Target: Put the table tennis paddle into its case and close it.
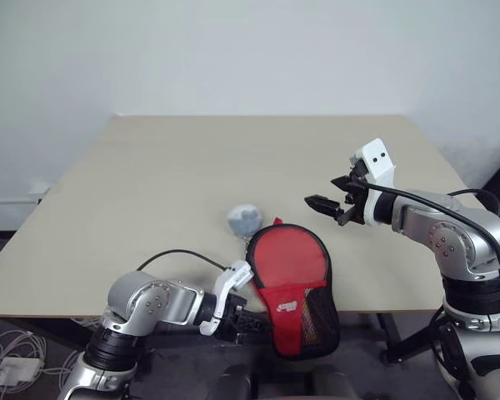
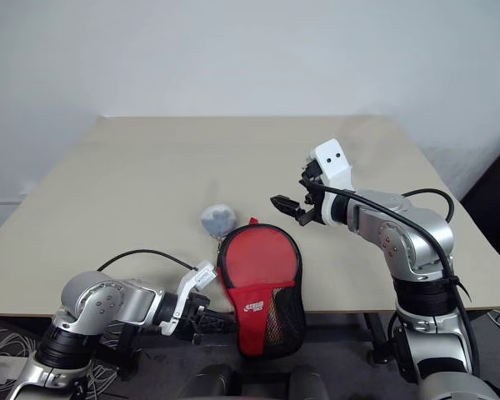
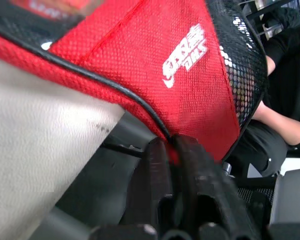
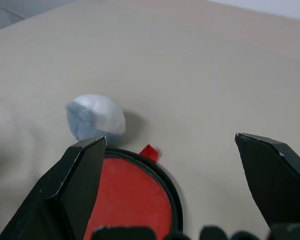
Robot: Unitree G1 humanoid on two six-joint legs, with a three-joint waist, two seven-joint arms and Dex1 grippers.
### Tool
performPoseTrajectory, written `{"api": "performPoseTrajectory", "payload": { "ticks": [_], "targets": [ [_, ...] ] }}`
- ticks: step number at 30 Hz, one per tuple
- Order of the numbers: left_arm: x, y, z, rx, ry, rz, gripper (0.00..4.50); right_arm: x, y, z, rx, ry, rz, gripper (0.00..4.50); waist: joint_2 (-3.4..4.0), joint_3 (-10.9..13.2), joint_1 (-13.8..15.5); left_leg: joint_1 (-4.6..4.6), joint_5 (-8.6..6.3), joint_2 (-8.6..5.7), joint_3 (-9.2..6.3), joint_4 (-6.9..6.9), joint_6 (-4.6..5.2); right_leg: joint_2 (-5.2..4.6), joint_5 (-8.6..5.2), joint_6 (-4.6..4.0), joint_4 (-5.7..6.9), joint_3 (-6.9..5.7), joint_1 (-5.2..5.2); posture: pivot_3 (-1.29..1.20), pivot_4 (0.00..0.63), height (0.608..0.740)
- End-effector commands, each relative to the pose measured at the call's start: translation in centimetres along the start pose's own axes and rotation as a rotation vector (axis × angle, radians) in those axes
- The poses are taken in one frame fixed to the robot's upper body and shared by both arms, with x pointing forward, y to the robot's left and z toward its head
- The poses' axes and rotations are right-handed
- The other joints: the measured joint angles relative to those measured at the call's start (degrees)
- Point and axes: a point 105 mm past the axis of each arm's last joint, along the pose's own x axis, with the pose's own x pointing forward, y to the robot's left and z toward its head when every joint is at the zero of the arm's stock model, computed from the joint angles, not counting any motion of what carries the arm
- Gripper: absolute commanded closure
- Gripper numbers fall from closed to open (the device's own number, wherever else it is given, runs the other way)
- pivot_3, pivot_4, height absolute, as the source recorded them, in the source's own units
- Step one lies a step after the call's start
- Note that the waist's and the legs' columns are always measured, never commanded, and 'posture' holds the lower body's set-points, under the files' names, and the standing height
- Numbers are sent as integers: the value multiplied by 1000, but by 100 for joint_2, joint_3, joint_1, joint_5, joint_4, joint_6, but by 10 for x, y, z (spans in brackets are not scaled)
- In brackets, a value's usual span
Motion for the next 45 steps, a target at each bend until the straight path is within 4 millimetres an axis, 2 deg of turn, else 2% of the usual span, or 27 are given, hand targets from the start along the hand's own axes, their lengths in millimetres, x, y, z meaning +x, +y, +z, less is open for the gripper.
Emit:
{"api": "performPoseTrajectory", "payload": {
  "ticks": [1, 7, 10, 14, 19, 22, 25, 29, 36, 45],
  "targets": [
    [-14, -3, 22, 45, -91, 16, 2793, 0, 1, 17, -38, -54, 2, 0, -1, 1, -1, 0, 0, 0, -1, 1, 0, 0, -1, 2, 0, -1, 0, 0, 0, 734],
    [-35, -10, 35, 96, -171, 20, 807, 5, 3, 19, -41, -58, 20, 0, -1, 2, -2, -1, 3, -2, 2, 0, 6, 3, 0, 1, 0, 1, -4, 0, 0, 734],
    [-51, -12, 48, 195, -221, 66, 807, 6, 3, 20, -43, -59, 27, 0, -3, 3, -2, -2, 3, -2, 2, 1, 4, 3, 1, 0, 2, 1, -4, 0, 0, 734],
    [-64, -24, 62, 632, -229, 176, 807, 8, 4, 19, -50, -55, 39, 0, -4, 8, -2, -3, -9, -4, 8, -4, -20, 2, 1, -3, -1, 3, -7, 0, 0, 734],
    [-58, -36, 70, 748, -295, 100, 807, 11, 3, 20, -60, -52, 49, 0, -2, 11, 8, -7, -9, -1, 15, -4, -18, -9, -2, -7, -7, 11, -7, 0, 0, 734],
    [-50, -33, 77, 779, -338, 116, 1372, 13, 2, 22, -68, -54, 49, 0, -2, 12, 3, -6, -6, -2, 14, -2, -13, -3, 0, -2, -5, 9, -6, 0, 0, 734],
    [-25, -32, 85, 805, -409, 115, 2457, 18, -3, 29, -88, -64, 41, 0, 1, 13, 3, -3, 7, -5, 15, -2, 8, 1, 0, -1, -1, 7, -4, 0, 0, 734],
    [-3, -24, 84, 812, -429, 142, 3883, 26, -4, 33, -115, -65, 56, 0, -3, 13, -3, -7, 9, -9, 11, 0, 12, 2, 3, 1, -1, 6, 5, 0, 0, 734],
    [22, -10, 70, 794, -418, 158, 3883, 48, 5, 36, -168, -46, 132, 0, 1, 14, -3, -3, 10, -3, 11, 2, 13, 11, 3, 0, 4, 8, 6, 0, 0, 734],
    [31, 1, 64, 792, -408, 183, 3883, 89, 42, 30, -212, 10, 318, 0, 3, 13, -4, 0, 10, -3, 8, 2, 12, 14, 4, 0, 9, 7, -6, 0, 0, 734]
  ]
}}
